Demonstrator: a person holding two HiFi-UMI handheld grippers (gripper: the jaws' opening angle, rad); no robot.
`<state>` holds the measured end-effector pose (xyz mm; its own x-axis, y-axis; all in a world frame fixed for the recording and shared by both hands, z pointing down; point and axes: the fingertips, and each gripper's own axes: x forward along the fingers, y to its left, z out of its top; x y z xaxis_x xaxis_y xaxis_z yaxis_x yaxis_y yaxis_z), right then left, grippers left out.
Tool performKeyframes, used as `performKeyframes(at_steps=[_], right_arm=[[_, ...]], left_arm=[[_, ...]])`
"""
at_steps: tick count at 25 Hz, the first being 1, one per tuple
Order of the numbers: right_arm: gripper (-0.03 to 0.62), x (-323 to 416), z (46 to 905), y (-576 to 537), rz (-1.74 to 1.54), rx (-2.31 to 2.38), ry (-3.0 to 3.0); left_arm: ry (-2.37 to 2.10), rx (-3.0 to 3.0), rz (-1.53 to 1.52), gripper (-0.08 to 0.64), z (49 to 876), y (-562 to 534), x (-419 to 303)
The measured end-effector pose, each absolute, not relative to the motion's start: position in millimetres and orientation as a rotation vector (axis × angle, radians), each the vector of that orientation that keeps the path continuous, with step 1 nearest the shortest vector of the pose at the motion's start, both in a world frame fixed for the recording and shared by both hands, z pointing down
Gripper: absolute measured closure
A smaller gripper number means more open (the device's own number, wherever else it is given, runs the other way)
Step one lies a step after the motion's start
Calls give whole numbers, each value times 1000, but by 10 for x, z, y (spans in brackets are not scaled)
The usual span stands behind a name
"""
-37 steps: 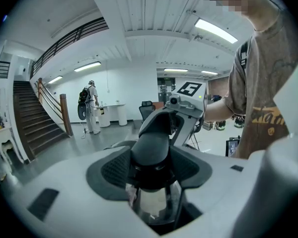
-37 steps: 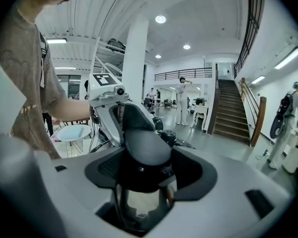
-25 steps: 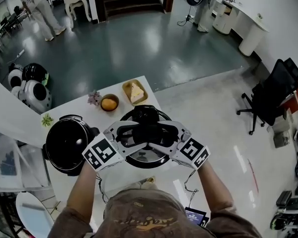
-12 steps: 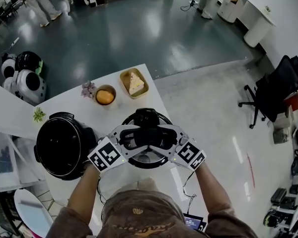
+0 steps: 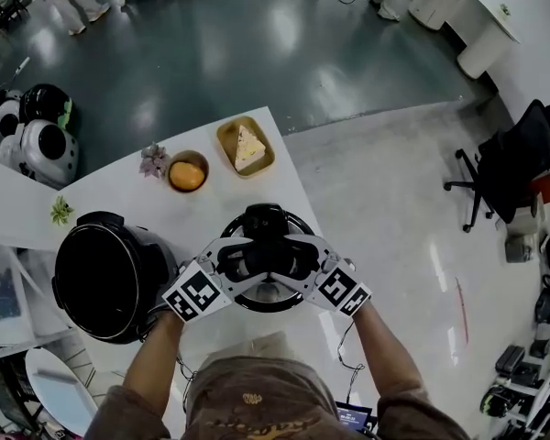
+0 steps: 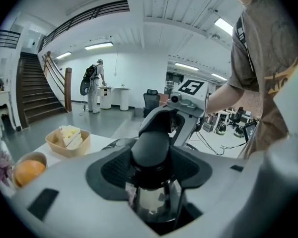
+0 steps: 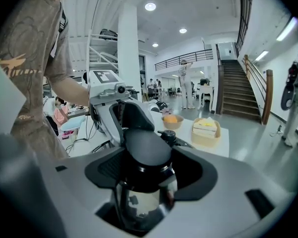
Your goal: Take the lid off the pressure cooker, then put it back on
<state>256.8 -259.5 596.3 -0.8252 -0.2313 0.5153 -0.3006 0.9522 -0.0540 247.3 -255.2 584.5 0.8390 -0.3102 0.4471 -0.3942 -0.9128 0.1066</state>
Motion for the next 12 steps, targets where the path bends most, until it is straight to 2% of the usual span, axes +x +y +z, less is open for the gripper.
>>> performKeyframes(at_steps=[12], right_arm=[[302, 2560, 6147, -2606, 173, 379, -2565]], left_arm=[[-558, 2829, 687, 307, 6046, -2562, 2456]])
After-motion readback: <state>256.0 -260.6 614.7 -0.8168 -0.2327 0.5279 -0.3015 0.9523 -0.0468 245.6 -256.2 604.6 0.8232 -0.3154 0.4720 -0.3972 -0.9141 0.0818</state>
